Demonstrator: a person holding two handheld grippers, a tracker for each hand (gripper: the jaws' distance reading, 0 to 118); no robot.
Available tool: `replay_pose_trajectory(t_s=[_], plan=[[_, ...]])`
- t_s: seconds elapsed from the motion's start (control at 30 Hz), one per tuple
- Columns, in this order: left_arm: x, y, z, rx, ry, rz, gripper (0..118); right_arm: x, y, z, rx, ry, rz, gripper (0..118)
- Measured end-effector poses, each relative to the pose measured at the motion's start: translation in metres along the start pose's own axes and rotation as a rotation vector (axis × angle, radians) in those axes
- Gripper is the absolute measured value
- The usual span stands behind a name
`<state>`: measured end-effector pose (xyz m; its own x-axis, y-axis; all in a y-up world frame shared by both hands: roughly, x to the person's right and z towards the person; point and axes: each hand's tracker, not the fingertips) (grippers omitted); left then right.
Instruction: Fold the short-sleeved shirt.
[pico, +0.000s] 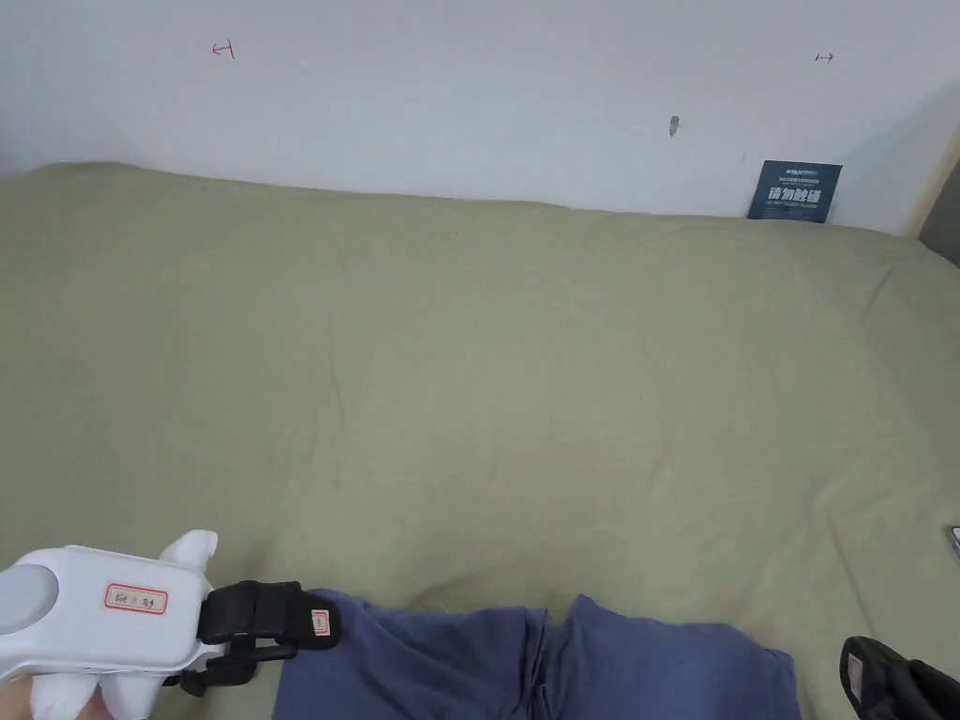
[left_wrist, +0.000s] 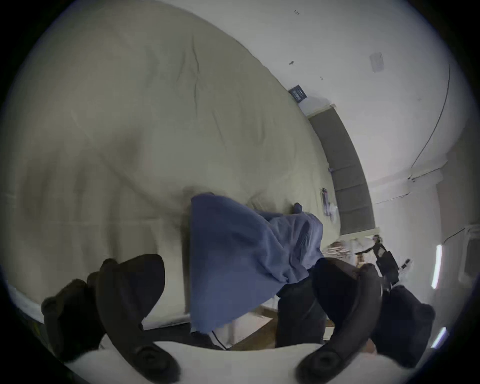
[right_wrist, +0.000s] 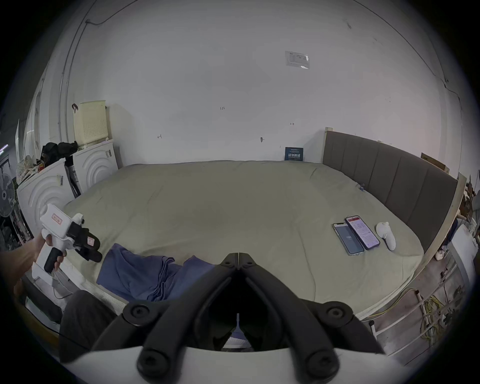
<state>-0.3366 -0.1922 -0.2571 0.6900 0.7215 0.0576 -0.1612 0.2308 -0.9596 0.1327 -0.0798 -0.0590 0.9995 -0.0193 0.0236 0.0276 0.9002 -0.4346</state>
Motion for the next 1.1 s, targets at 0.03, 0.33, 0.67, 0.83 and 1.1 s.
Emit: replay_pose_trajectory(t_s=[0.03, 0.33, 0.67, 0.83, 1.1], plan=[[-0.004, 0.001, -0.006, -0.01, -0.032, 0.032, 117, 0.0, 0.0, 0.0, -0.003, -0.001, 0.0, 0], [-0.012, -0.001, -0.04, 0.005, -0.024, 0.084, 10, 0.003, -0.001, -0.001, -0.016, -0.012, 0.001, 0], [0.011, 0.02, 0.011, 0.106, -0.032, 0.033, 10, 0.006, 0.006, -0.002, 0.004, -0.011, 0.008, 0], [0.0, 0.023, 0.069, 0.182, 0.079, 0.068, 10, 0.005, 0.012, -0.008, 0.019, 0.006, 0.01, 0], [0.005, 0.008, 0.131, 0.215, 0.289, 0.042, 10, -0.006, 0.012, -0.015, 0.027, 0.057, 0.025, 0]])
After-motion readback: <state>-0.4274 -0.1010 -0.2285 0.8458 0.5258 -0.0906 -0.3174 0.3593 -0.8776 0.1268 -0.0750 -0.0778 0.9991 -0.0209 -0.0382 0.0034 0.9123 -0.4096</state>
